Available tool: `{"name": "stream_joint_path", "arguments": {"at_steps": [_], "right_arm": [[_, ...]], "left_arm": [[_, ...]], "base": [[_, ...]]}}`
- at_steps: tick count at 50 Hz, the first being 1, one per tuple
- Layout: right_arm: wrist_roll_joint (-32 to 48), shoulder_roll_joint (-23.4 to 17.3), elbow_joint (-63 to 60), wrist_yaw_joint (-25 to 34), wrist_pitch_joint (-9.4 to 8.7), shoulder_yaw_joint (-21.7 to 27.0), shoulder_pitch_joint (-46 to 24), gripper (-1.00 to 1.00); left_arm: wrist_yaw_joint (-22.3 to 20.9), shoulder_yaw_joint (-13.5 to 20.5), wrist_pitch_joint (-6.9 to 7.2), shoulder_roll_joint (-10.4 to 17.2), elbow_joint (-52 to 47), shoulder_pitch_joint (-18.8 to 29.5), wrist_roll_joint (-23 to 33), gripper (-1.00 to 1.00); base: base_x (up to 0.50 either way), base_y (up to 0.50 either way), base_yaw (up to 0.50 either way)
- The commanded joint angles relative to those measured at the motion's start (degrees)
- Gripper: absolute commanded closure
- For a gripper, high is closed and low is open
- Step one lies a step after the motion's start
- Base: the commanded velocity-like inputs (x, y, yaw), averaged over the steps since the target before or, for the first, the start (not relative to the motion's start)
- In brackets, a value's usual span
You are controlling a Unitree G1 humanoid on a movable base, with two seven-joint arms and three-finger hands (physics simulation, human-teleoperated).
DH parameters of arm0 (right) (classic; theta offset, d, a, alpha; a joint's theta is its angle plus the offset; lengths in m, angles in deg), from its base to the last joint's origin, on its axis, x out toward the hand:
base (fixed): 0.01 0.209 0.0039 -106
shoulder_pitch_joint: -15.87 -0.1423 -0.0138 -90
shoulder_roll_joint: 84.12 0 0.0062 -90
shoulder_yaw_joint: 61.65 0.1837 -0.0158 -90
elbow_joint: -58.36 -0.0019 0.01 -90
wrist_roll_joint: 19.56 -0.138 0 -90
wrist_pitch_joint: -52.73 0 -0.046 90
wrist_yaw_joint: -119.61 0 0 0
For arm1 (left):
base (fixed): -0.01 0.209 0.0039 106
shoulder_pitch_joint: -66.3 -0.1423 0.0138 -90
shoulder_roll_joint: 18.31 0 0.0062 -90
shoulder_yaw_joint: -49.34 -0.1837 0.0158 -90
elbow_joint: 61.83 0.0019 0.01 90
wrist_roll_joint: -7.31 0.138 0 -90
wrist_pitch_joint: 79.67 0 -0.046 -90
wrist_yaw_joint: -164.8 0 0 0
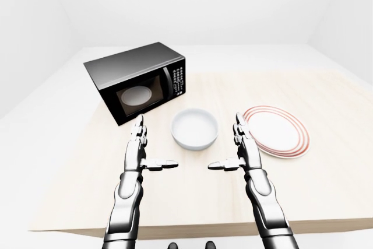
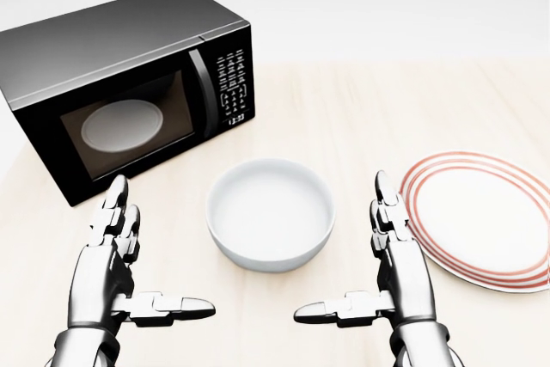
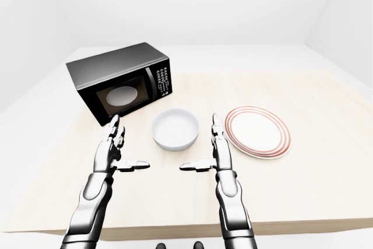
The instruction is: Pick up the white bowl and put it on the plate.
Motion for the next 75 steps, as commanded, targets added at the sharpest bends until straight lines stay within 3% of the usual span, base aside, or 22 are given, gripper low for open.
{"name": "stream_joint_path", "arguments": {"at_steps": [1, 12, 18, 19, 22, 31, 39, 42, 43, 50, 51, 57, 65, 75], "right_arm": [[0.0, 0.0, 0.7, 0.0, 0.48, 0.0, -0.1, -1.0], [0.3, 0.0, 0.7, -0.2, 0.8, -0.2, 0.0, -1.0], [0.7, 0.0, 0.1, 0.0, 0.05, -0.3, -0.2, -1.0], [1.3, -0.1, 0.3, -0.3, 0.1, -0.4, -0.4, -1.0], [1.8, -0.3, 0.3, -0.4, -0.06, -0.2, -0.6, -1.0], [7.8, -1.5, -1.6, -1.0, -2.41, 0.1, -1.8, -1.0], [13.8, -2.1, -0.9, -0.5, -2.39, -0.1, -2.5, -1.0], [17.8, -2.6, -1.1, 0.0, -2.83, -0.9, -2.5, -1.0], [23.4, -3.8, -1.1, 0.7, -3.24, -2.7, -2.8, -1.0], [30.2, -3.4, -0.5, 3.3, -2.65, -2.4, -2.9, -1.0], [45.4, -6.9, -4.7, 9.9, -6.72, -7.5, -6.2, -1.0], [50.5, -4.2, -3.6, 12.2, -3.59, -4.9, -6.4, -1.0], [53.3, -3.4, -5.0, 14.2, -3.61, -4.9, -7.1, -1.0], [56.6, -3.0, -4.9, 15.8, -3.14, -5.8, -7.7, -1.0]], "left_arm": [[0.0, 0.0, 0.01, 0.0, 0.0, 0.0, 0.0, -1.0], [0.0, 0.0, 0.01, 0.0, 0.0, 0.0, 0.0, -1.0], [0.0, 0.0, 0.01, 0.0, 0.0, 0.0, 0.0, -1.0], [0.0, 0.0, 1.14, 0.0, -1.3, -0.2, -0.1, -1.0], [0.0, 0.1, 0.69, 0.0, -0.5, 0.0, -0.2, -1.0], [0.1, 0.2, 0.88, 0.1, -0.2, 0.3, -0.4, -1.0], [0.2, 0.3, 1.21, 0.1, -0.3, 0.3, -0.5, -1.0], [0.2, 0.3, 1.42, 0.1, -0.4, 0.4, -0.6, -1.0], [0.3, 0.3, 1.19, 0.0, -0.1, 0.4, -0.6, -1.0], [0.3, 0.2, 1.74, 0.0, -0.8, 0.3, -0.6, -1.0], [0.5, 0.3, 1.99, 0.0, -0.4, 0.7, -0.7, -1.0], [0.4, 0.2, 2.08, 0.0, -0.8, 0.4, -0.7, -1.0], [0.3, 0.2, 1.38, 0.0, -0.1, 0.4, -0.7, -1.0], [0.2, 0.2, 1.71, 0.0, -0.7, 0.2, -0.7, -1.0]], "base": [[0.24, 0.06, 0.0], [0.21, 0.06, 0.0], [0.0, 0.0, 0.0], [0.0, 0.0, 0.0], [0.0, 0.0, 0.0], [0.0, 0.0, 0.0], [0.0, 0.0, 0.0], [0.0, 0.0, 0.0], [0.0, 0.0, 0.0], [0.0, 0.0, 0.0], [0.0, 0.0, 0.0], [0.0, 0.0, 0.0], [0.0, 0.0, 0.0], [0.0, 0.0, 0.0]]}}
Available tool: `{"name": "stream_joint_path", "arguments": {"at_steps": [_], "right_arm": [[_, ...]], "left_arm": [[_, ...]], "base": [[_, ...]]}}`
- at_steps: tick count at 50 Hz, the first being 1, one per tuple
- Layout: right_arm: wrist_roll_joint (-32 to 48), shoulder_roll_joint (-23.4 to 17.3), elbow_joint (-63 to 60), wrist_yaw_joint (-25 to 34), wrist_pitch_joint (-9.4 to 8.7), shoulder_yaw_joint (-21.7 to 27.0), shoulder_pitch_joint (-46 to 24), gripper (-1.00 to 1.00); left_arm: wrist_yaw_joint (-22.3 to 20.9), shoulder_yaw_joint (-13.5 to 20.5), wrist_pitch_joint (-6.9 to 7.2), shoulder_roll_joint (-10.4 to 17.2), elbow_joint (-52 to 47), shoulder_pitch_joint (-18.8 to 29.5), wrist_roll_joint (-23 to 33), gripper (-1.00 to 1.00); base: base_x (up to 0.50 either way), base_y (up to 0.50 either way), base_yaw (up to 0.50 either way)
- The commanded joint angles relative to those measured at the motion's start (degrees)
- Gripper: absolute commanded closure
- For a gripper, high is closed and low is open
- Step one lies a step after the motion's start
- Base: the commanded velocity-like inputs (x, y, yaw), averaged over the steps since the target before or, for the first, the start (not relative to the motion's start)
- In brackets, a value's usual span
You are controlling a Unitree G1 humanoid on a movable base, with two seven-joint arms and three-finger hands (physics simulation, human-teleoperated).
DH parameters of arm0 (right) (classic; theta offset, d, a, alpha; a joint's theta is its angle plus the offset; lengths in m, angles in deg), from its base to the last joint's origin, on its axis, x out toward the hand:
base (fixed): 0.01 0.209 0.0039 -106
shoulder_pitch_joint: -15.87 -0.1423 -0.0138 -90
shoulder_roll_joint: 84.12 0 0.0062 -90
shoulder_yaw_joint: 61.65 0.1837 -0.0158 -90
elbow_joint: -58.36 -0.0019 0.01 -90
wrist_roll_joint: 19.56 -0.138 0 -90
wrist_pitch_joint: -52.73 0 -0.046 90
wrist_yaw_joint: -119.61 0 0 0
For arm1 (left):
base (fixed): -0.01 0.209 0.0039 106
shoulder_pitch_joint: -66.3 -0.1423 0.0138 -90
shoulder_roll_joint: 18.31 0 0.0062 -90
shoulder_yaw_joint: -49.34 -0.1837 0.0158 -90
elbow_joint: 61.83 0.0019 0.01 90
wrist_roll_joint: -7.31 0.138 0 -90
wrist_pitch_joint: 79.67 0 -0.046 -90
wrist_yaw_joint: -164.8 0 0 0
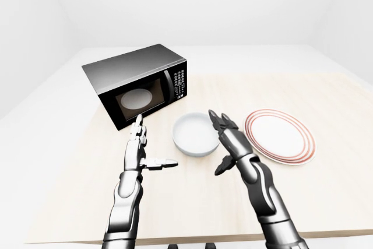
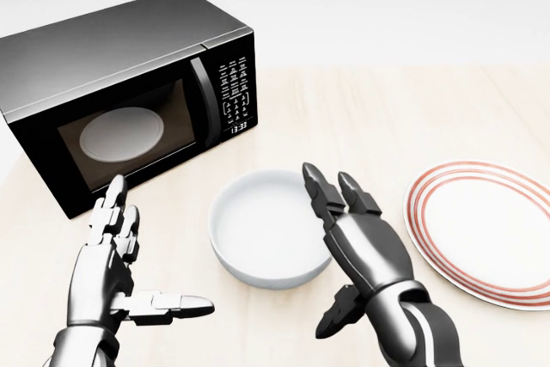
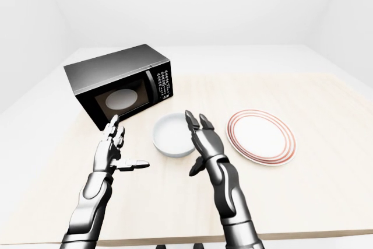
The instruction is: Pick up the white bowl and put it on the plate.
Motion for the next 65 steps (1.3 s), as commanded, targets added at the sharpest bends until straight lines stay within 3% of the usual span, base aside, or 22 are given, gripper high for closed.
{"name": "stream_joint_path", "arguments": {"at_steps": [1, 6, 27, 35, 43, 48, 65], "right_arm": [[6.3, 0.4, -0.4, 3.0, 0.3, -1.0, -1.2, -1.0], [8.0, 0.7, -1.5, 4.8, 0.33, -1.5, -1.5, -1.0], [13.9, 2.2, 2.4, 8.6, 1.02, -3.4, -5.6, -1.0], [15.6, 2.9, 1.0, 13.7, 0.65, -4.0, -6.7, -1.0], [17.7, 3.2, -3.5, 26.2, -0.19, -5.4, -5.2, -1.0], [17.9, 3.0, -4.6, 26.2, -0.11, -5.1, -5.6, -1.0], [19.1, 3.7, -6.0, 26.2, -0.24, -5.2, -6.8, -1.0]], "left_arm": [[-0.1, 0.0, 0.11, 0.0, -0.2, -0.1, 0.0, -1.0], [-0.1, 0.0, -0.2, 0.0, 0.2, 0.0, 0.1, -1.0], [0.1, 0.0, 0.69, -0.1, -0.4, 0.1, -0.2, -1.0], [0.0, 0.0, 1.19, 0.0, -1.2, -0.2, -0.2, -1.0], [0.0, 0.0, 0.79, 0.0, -0.7, -0.1, -0.1, -1.0], [0.0, 0.0, -0.06, 0.0, 0.2, 0.1, -0.1, -1.0], [-0.1, -0.1, 0.3, 0.0, -0.6, -0.2, 0.1, -1.0]], "base": [[0.0, 0.0, 0.0], [0.0, 0.0, 0.0], [0.0, 0.0, 0.0], [0.0, 0.0, 0.0], [0.0, 0.0, 0.0], [0.0, 0.0, 0.0], [0.0, 0.0, 0.0]]}}
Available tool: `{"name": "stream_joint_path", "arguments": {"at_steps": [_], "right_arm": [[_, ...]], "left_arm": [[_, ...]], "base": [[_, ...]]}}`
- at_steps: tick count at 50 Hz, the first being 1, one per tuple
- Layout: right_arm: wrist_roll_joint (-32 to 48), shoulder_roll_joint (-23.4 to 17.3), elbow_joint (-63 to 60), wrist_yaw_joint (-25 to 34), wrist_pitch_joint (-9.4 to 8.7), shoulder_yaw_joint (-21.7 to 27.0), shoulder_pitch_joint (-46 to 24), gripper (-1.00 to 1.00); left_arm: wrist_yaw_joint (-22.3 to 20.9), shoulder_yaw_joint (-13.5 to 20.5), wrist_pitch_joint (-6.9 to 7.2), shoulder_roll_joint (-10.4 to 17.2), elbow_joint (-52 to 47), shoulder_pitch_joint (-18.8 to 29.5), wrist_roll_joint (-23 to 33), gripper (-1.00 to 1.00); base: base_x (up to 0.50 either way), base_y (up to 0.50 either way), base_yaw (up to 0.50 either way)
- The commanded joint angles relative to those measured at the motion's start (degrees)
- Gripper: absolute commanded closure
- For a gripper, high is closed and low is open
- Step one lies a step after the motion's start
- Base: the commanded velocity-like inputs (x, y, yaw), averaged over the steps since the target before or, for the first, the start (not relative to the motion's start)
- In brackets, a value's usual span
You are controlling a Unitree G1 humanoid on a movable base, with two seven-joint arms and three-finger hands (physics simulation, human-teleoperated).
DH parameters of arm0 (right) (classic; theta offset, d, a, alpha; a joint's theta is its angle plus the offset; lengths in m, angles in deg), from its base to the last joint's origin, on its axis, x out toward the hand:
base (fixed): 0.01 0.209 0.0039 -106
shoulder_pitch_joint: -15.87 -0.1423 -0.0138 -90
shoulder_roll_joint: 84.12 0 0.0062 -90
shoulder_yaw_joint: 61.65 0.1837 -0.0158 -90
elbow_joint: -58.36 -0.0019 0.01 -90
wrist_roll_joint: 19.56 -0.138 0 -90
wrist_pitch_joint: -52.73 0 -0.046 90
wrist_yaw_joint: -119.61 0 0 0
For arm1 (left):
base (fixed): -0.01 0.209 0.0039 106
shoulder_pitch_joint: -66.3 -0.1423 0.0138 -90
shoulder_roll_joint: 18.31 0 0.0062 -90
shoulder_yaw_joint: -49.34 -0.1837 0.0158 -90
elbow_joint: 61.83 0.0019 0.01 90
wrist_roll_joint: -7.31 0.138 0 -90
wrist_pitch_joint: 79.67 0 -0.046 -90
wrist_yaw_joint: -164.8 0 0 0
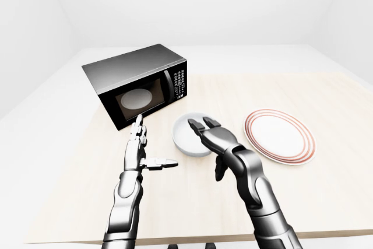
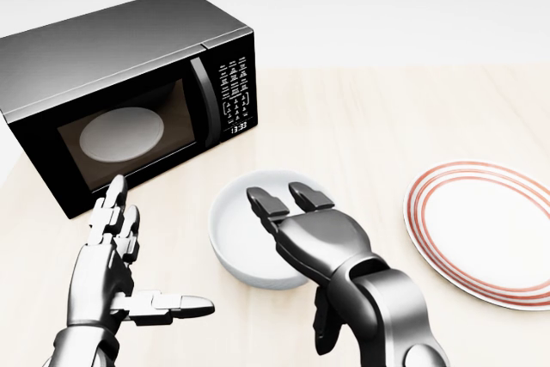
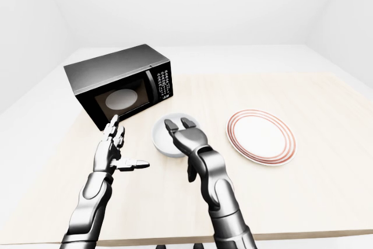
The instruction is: Pick up the white bowl and put it on the plate.
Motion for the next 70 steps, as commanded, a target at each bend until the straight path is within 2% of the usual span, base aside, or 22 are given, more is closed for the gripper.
{"name": "stream_joint_path", "arguments": {"at_steps": [1, 18, 22, 25, 30, 33, 39, 48, 54, 57, 62, 70], "right_arm": [[1.1, 0.4, -0.6, 0.0, -0.11, -0.1, -0.9, -1.0], [2.5, -0.6, 3.7, 0.0, 0.79, 0.8, -2.1, -1.0], [2.5, -0.7, 5.1, 0.0, 0.7, 1.2, -2.6, -1.0], [2.5, -0.9, 6.5, 0.0, 0.77, 1.4, -3.1, -1.0], [2.6, -1.0, 7.1, 0.0, 0.58, 1.5, -3.2, -1.0], [2.6, -1.1, 7.8, 0.0, 0.67, 1.5, -3.3, -1.0], [2.8, -1.3, 9.0, 0.0, 0.81, 1.5, -3.3, -1.0], [3.2, -1.2, 9.0, 0.0, 0.92, 1.3, -2.8, -1.0], [3.6, -1.1, 9.6, 0.0, 1.18, 1.0, -2.6, -1.0], [3.8, -1.0, 9.3, 0.0, 1.24, 0.8, -2.3, -1.0], [4.1, -0.7, 9.2, 0.0, 1.32, 0.5, -2.1, -1.0], [4.4, -0.4, 10.1, 0.0, 1.49, 0.1, -1.8, -1.0]], "left_arm": [[-0.1, -0.1, -0.03, 0.0, -0.1, -0.1, 0.1, -1.0], [0.0, 0.0, -0.63, 0.0, 0.8, 0.3, 0.1, -1.0], [0.0, 0.0, -0.35, 0.0, 0.7, 0.3, 0.0, -1.0], [0.0, 0.0, -0.76, 0.0, 0.9, 0.2, 0.1, -1.0], [-0.1, -0.1, -0.37, 0.0, 0.3, 0.0, 0.1, -1.0], [-0.1, -0.1, -0.71, 0.0, 0.7, 0.0, 0.1, -1.0], [-0.1, -0.1, -0.11, 0.0, -0.2, -0.2, 0.1, -1.0], [-0.1, 0.0, -0.16, 0.0, 0.1, -0.1, 0.0, -1.0], [0.0, 0.0, 1.09, -0.1, -1.1, -0.1, -0.1, -1.0], [0.0, 0.1, 0.5, -0.1, -0.1, 0.2, -0.2, -1.0], [0.1, 0.0, 0.67, 0.0, -0.4, 0.1, -0.2, -1.0], [0.0, 0.0, 0.08, 0.0, 0.2, 0.2, -0.1, -1.0]], "base": [[0.0, 0.0, 0.0], [0.0, 0.0, 0.0], [0.0, 0.0, 0.0], [0.0, 0.0, 0.0], [0.0, 0.0, 0.0], [0.0, 0.0, 0.0], [0.0, 0.0, 0.0], [0.0, 0.0, 0.0], [0.0, 0.0, 0.0], [0.0, 0.0, 0.0], [0.0, 0.0, 0.0], [0.0, 0.0, 0.0]]}}
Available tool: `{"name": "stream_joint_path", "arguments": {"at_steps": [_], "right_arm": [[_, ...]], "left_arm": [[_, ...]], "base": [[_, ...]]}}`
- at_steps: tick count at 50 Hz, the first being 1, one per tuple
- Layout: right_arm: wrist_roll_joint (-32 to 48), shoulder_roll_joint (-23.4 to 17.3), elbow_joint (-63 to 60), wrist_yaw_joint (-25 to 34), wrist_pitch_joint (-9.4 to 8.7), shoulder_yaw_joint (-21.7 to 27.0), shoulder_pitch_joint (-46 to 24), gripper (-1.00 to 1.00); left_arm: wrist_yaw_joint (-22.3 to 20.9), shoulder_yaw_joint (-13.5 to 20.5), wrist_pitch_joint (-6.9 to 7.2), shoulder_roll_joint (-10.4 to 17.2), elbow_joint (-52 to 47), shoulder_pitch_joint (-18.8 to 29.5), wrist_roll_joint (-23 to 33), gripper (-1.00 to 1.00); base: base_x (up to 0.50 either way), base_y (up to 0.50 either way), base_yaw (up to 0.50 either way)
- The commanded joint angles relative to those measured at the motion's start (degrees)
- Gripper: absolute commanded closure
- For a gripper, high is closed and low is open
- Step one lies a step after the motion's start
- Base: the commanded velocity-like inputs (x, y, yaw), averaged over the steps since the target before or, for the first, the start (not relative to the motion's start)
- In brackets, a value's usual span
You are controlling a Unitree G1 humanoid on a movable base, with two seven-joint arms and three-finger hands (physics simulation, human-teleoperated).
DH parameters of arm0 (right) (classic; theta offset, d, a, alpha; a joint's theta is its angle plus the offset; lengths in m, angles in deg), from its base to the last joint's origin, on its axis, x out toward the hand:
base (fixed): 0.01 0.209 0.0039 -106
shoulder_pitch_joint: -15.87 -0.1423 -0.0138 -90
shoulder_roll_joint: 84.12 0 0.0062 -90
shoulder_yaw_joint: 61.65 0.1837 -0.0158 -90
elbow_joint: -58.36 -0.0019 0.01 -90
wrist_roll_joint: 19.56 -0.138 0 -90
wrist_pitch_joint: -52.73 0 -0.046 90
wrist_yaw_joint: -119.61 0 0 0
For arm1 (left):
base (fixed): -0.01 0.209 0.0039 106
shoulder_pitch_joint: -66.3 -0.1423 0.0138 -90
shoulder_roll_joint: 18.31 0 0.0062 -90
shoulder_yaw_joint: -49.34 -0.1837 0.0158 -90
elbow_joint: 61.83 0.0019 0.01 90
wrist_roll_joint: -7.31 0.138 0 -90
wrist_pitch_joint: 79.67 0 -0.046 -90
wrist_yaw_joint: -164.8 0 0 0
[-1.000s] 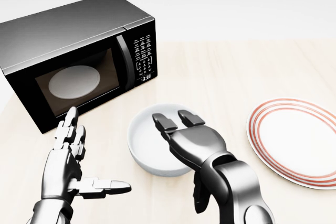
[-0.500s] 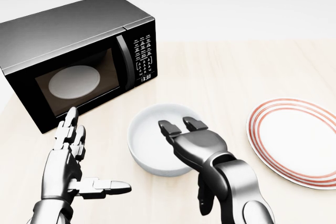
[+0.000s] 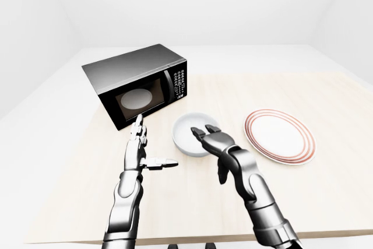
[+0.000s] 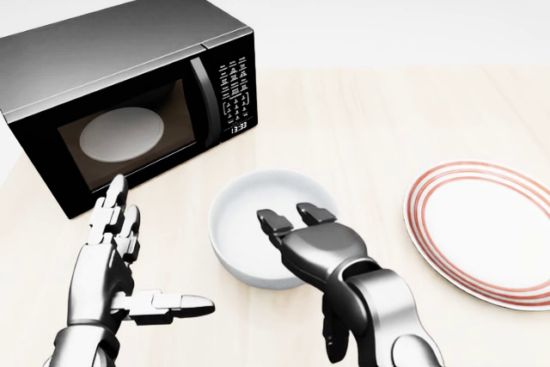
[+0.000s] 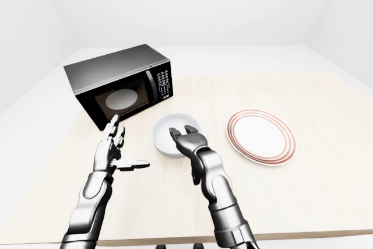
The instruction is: Pick up the white bowl and put it on the plate.
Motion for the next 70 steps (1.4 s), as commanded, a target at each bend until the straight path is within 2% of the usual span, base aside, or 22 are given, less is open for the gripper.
{"name": "stream_joint_path", "arguments": {"at_steps": [1, 6, 13, 22, 29, 47, 49, 50, 51, 53, 62, 70], "right_arm": [[0.5, 0.3, 0.7, 0.0, 0.24, -0.5, 0.4, -1.0], [0.5, 0.4, 2.1, 0.0, 0.37, -0.5, 0.0, -1.0], [0.7, 0.7, 3.8, 0.0, 0.48, -0.8, -0.3, -1.0], [0.8, 0.9, 5.9, 0.0, 0.57, -1.2, -0.7, -1.0], [0.5, 0.9, 7.6, 0.0, 0.54, -0.9, -1.6, -1.0], [0.5, 0.5, 12.0, 0.0, 0.63, -0.3, -3.5, -1.0], [0.5, 0.4, 12.3, 0.0, 0.63, -0.3, -3.6, -1.0], [0.5, 0.4, 12.2, 0.0, 0.69, -0.3, -3.6, -1.0], [0.4, 0.3, 12.0, 0.0, 0.7, -0.3, -3.5, -0.66], [0.0, 0.4, 11.4, 0.0, 0.85, -0.2, -3.4, 1.0], [-0.1, 0.4, 11.1, 0.0, 0.9, -0.3, -3.4, 1.0], [-0.8, 0.8, 12.3, 0.0, 0.81, -0.2, -4.1, 1.0]], "left_arm": [[0.0, 0.0, -0.21, 0.0, 0.2, 0.1, 0.0, -1.0], [0.0, 0.0, -0.12, 0.0, 0.1, 0.0, 0.0, -1.0], [-0.1, 0.0, -0.82, 0.0, 0.8, 0.0, 0.0, -1.0], [-0.1, -0.1, -0.76, 0.0, 0.4, -0.1, 0.1, -1.0], [-0.1, -0.1, -0.25, 0.0, -0.1, -0.1, 0.1, -1.0], [-0.1, 0.0, -0.17, 0.0, -0.1, -0.2, 0.1, -1.0], [-0.1, 0.0, 0.7, 0.0, -1.0, -0.3, -0.1, -1.0], [-0.1, 0.0, 0.64, 0.0, -0.9, -0.3, -0.1, -1.0], [-0.1, 0.0, 0.63, 0.0, -0.9, -0.3, -0.1, -1.0], [-0.1, 0.0, 0.63, 0.0, -0.9, -0.3, -0.1, -1.0], [-0.1, 0.1, -0.54, 0.0, 0.7, 0.1, -0.2, -1.0], [-0.2, 0.0, 0.1, 0.0, -0.4, -0.3, -0.1, -1.0]], "base": [[0.0, 0.0, 0.0], [0.0, 0.0, 0.0], [0.0, 0.0, 0.0], [0.0, 0.0, 0.0], [0.0, 0.0, 0.0], [0.0, 0.0, 0.0], [0.0, 0.0, 0.0], [0.0, 0.0, 0.0], [0.0, 0.0, 0.0], [0.0, 0.0, 0.0], [0.0, 0.0, 0.0], [0.0, 0.0, 0.0]]}}
